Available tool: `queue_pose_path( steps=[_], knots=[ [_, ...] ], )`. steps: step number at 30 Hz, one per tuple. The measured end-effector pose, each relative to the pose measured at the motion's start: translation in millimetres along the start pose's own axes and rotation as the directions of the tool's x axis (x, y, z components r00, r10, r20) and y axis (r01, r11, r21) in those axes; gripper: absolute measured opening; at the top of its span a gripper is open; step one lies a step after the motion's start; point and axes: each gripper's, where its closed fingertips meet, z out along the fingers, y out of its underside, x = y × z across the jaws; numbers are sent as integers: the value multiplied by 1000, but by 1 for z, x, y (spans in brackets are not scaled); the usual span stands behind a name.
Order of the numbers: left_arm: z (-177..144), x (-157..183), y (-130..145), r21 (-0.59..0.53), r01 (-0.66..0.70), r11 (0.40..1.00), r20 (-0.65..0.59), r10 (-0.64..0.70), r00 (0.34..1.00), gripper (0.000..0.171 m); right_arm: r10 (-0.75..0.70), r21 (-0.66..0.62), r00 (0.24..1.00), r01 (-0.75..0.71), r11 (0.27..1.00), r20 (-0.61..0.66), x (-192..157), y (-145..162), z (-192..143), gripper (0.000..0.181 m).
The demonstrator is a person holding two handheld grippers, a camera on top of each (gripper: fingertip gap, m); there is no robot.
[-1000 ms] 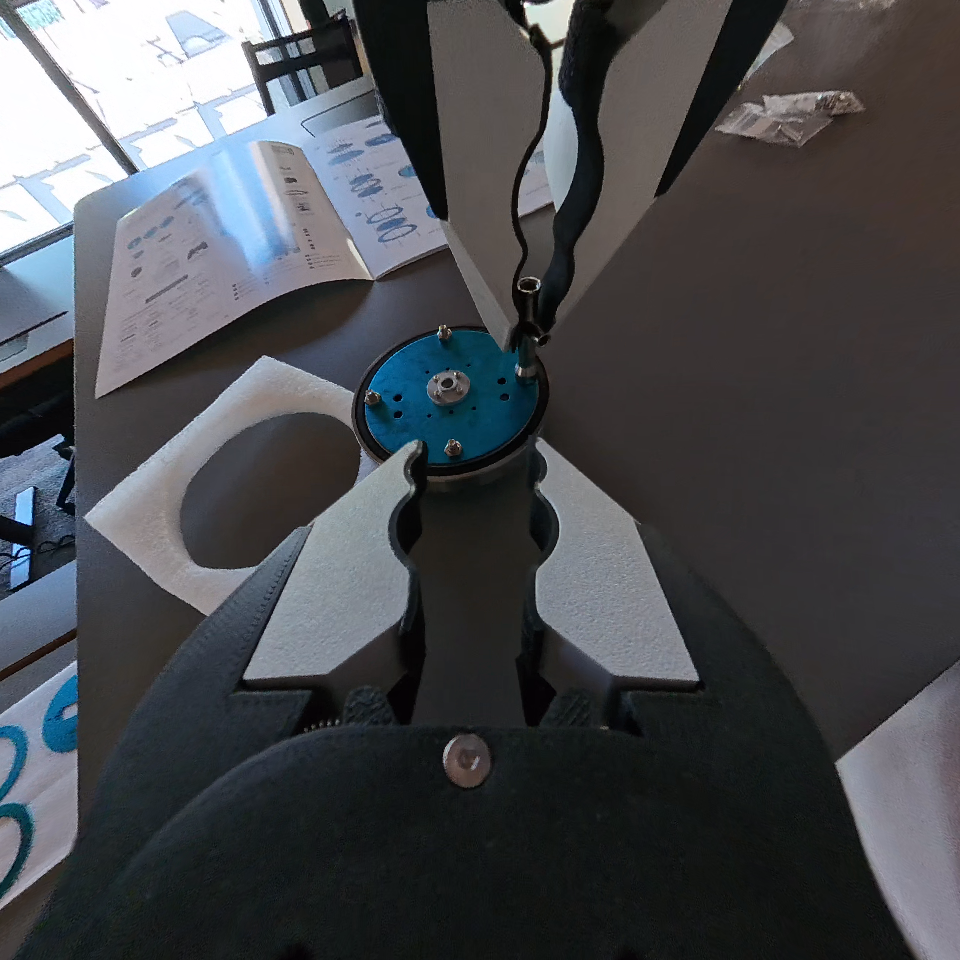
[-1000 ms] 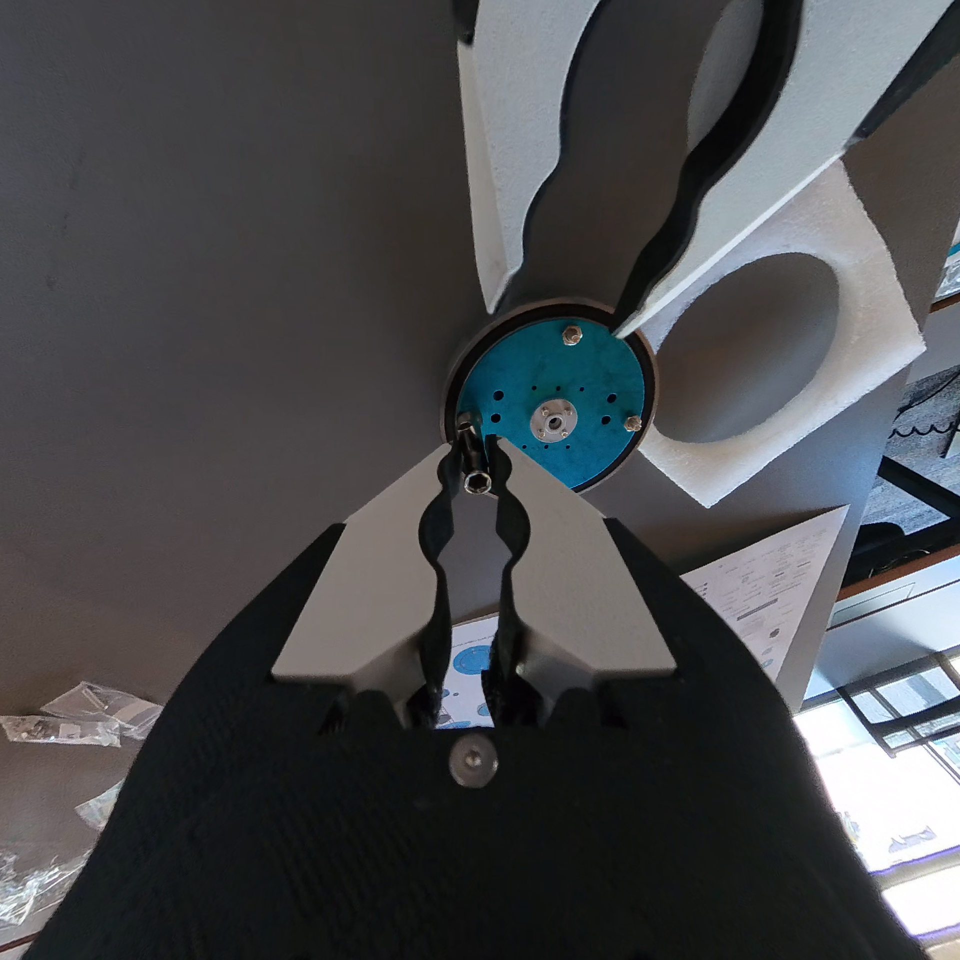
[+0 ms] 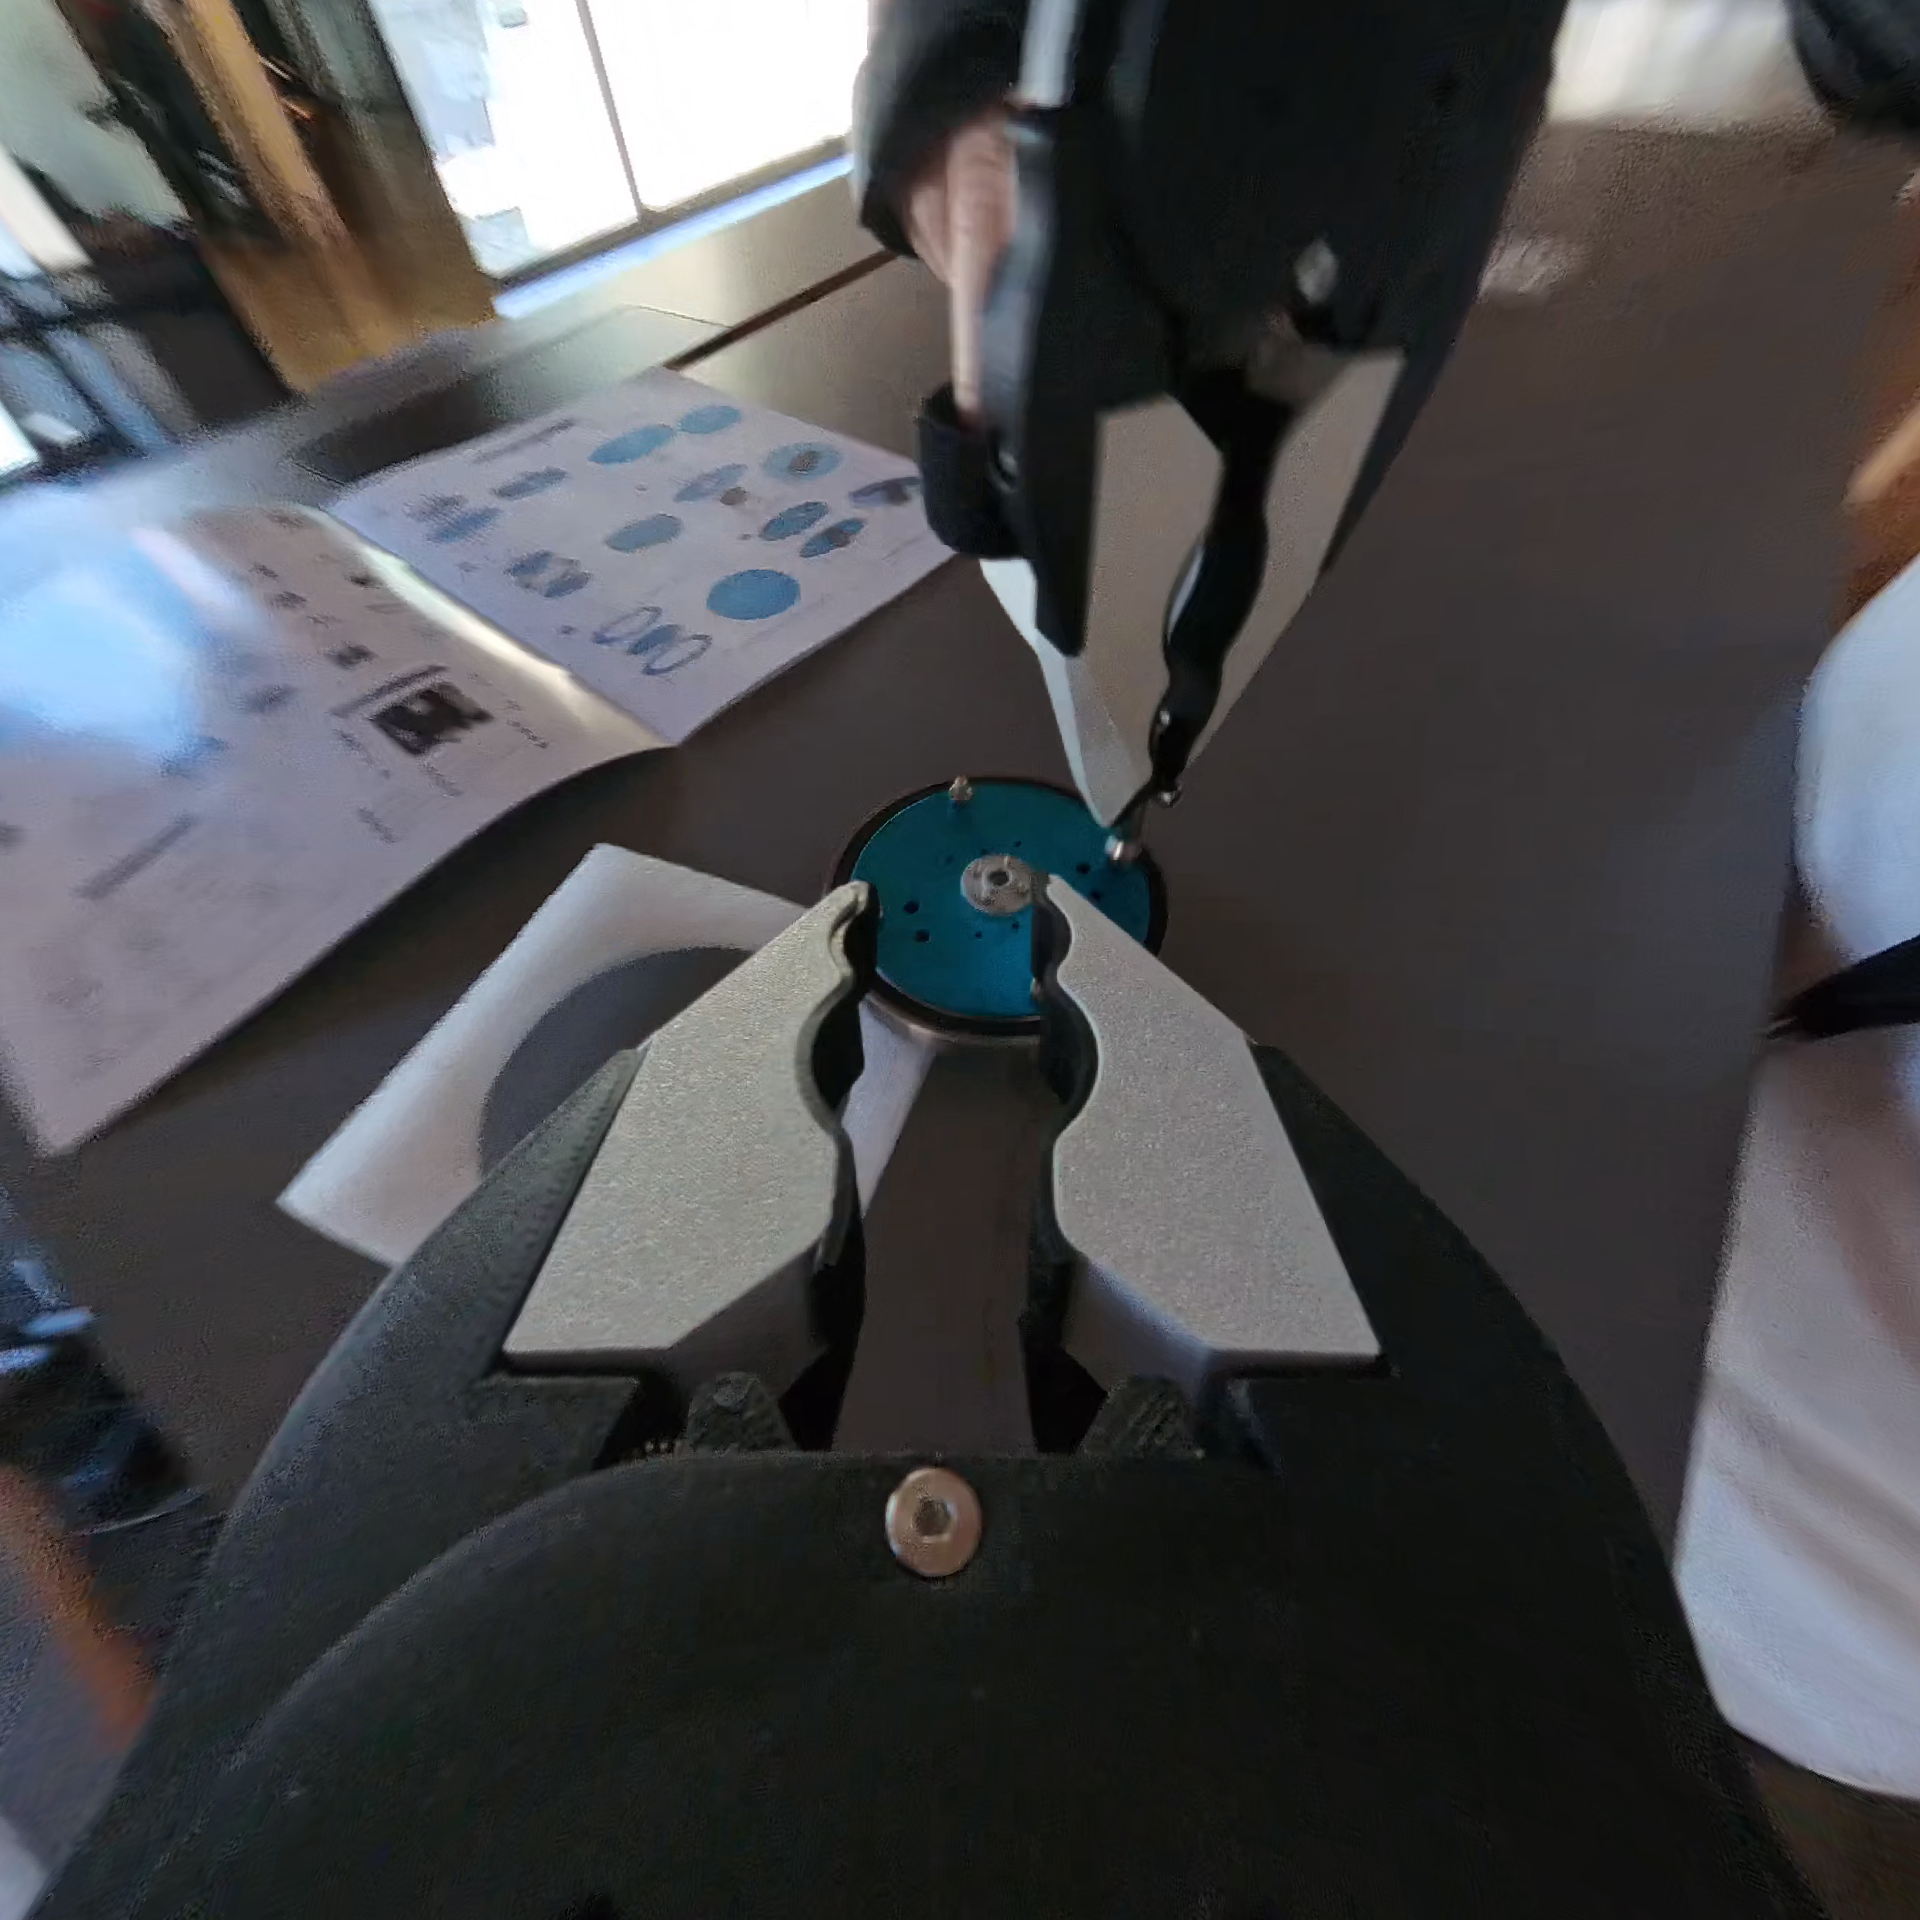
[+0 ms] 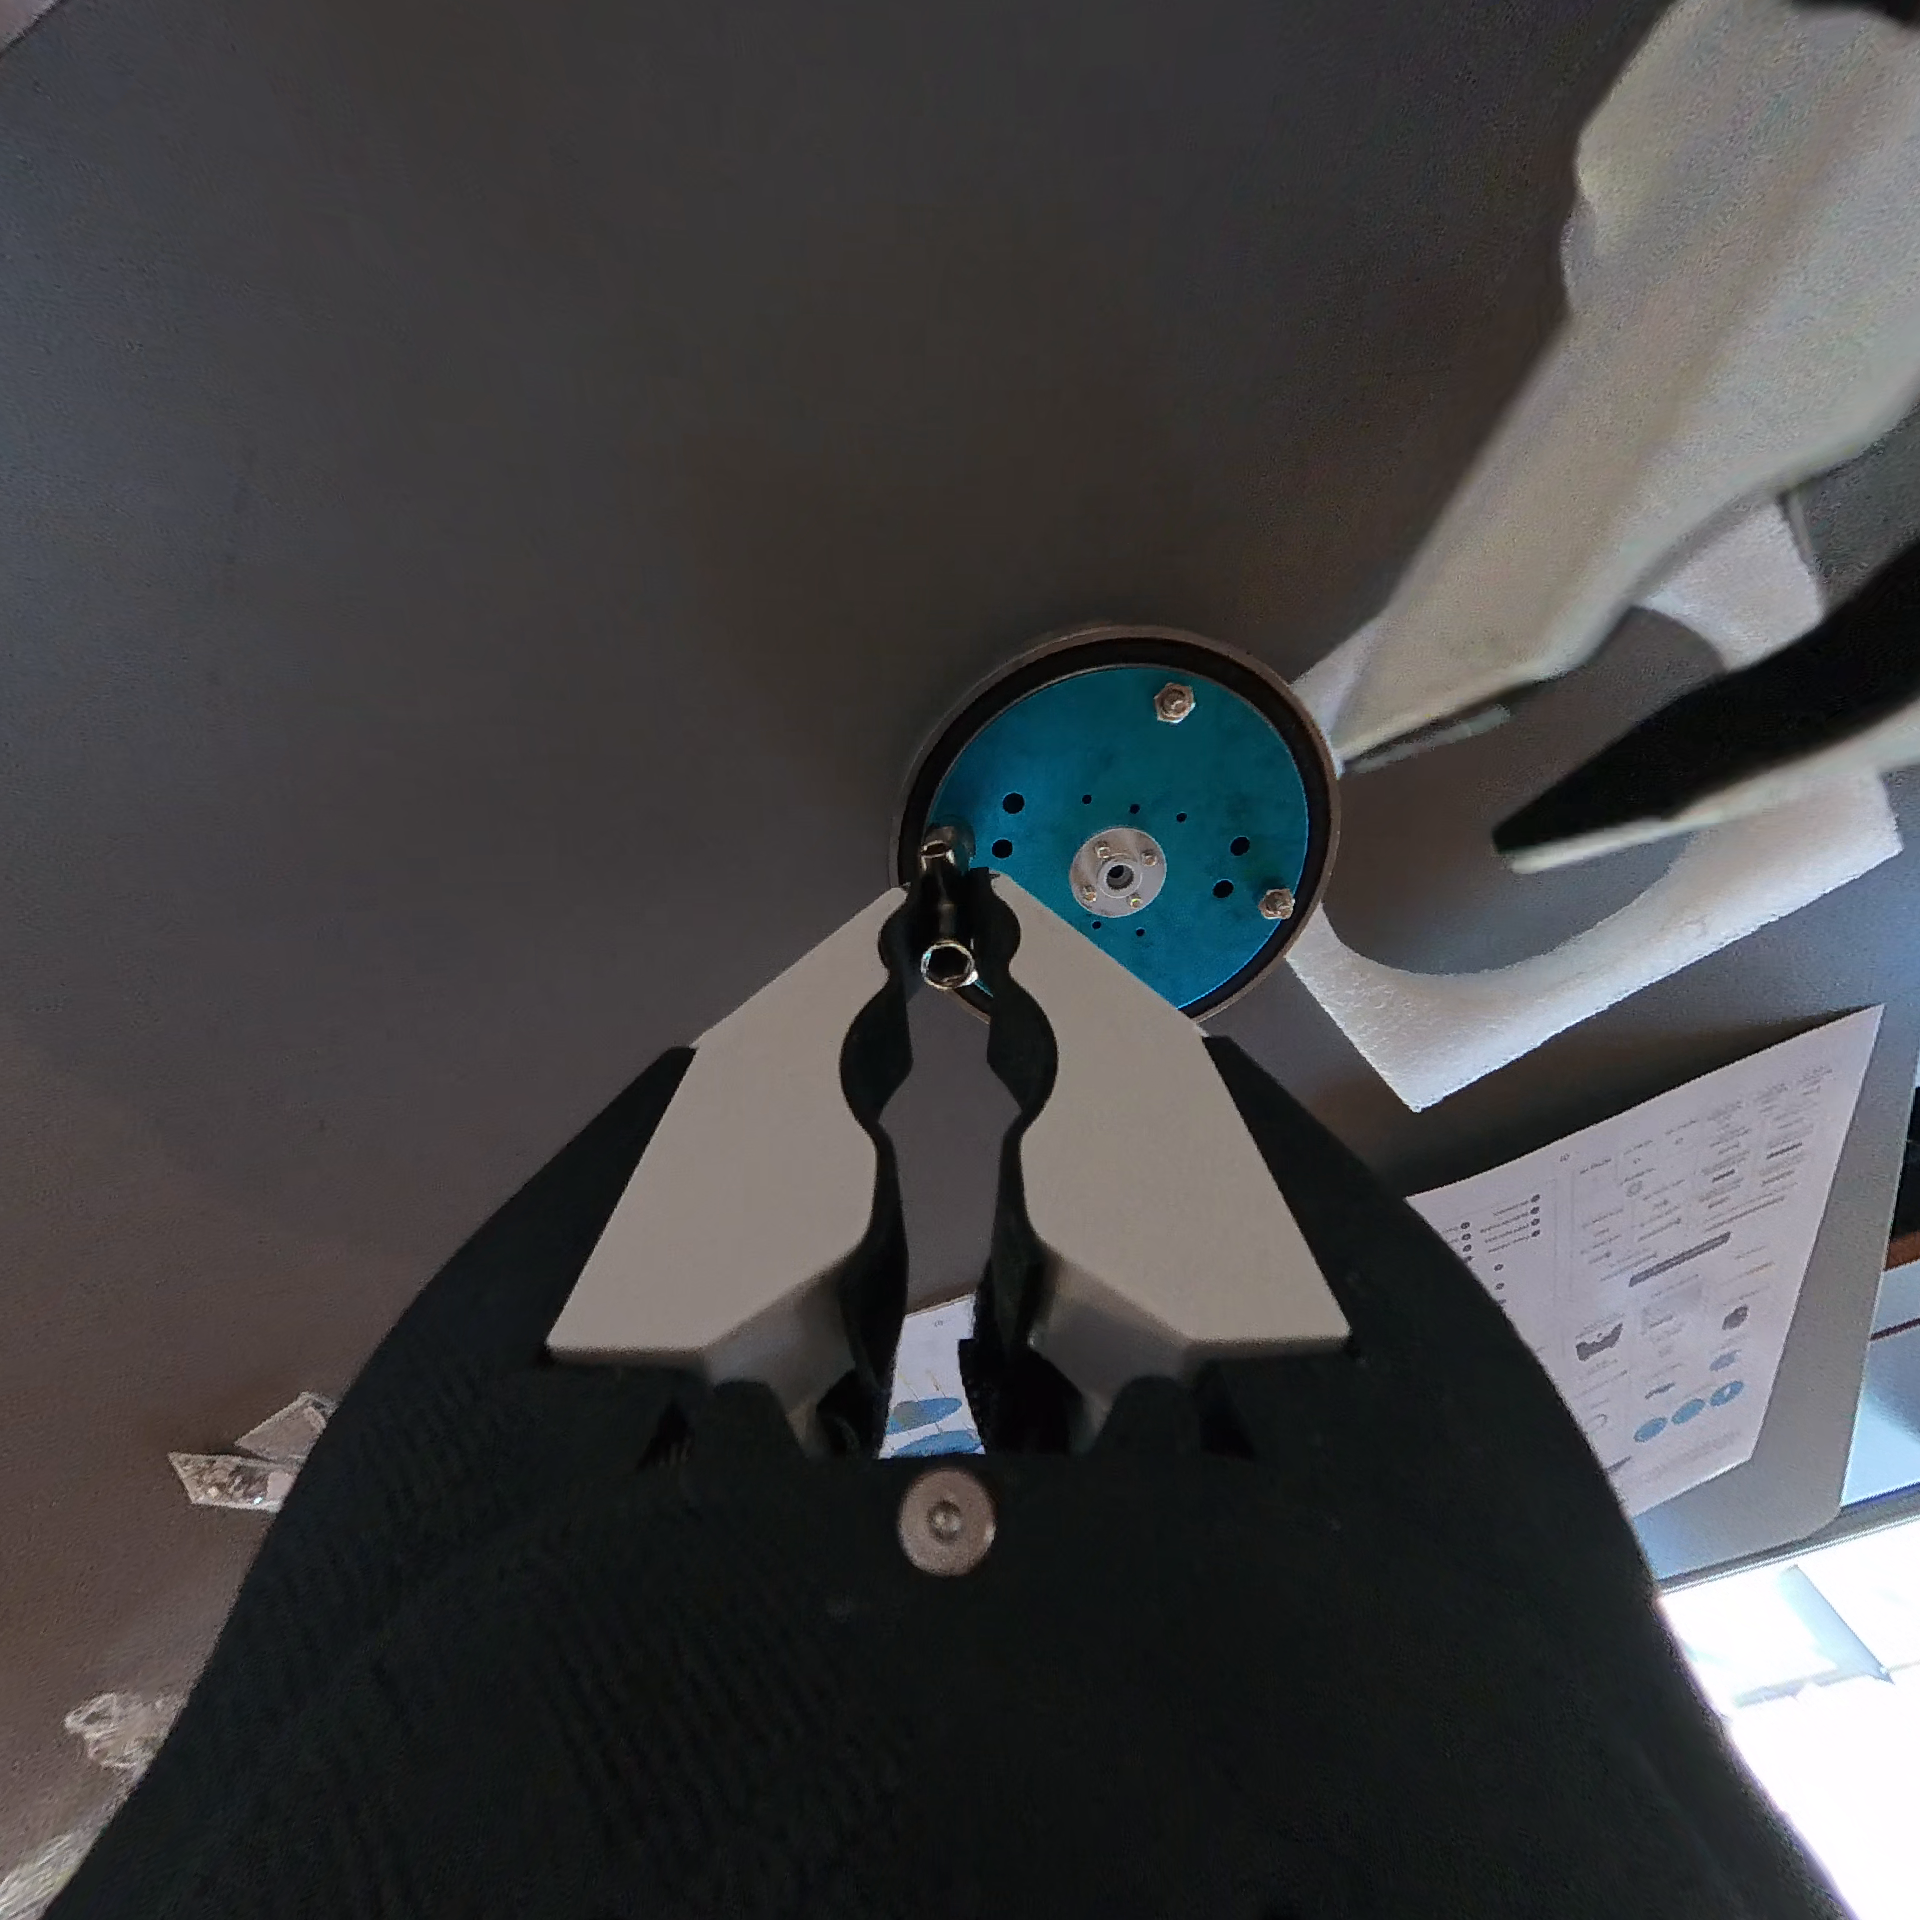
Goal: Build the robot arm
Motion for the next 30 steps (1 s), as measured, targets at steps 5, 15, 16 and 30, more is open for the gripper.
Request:
queue_pose_path(
  steps=[5, 15, 16, 30],
  knots=[
    [26, -21, 11, -34, 69, 997, -57, -71, 996, 17, 27, 19, 1000, -27, 999, 8, 0, 0, 0, 7],
    [51, -24, 28, -119, -47, 992, -38, 43, 998, 1, 23, -5, 1000, -23, 1000, 11, 0, 1, 1, 7],
    [51, -24, 28, -113, -54, 992, -42, 49, 998, 1, 25, -7, 1000, -25, 1000, 13, 0, 1, 1, 7],
    [53, -24, 29, -115, -48, 992, -24, 46, 999, 1, 298, -35, 950, -296, 955, 90, -2, 0, 1, 10]
  ],
)
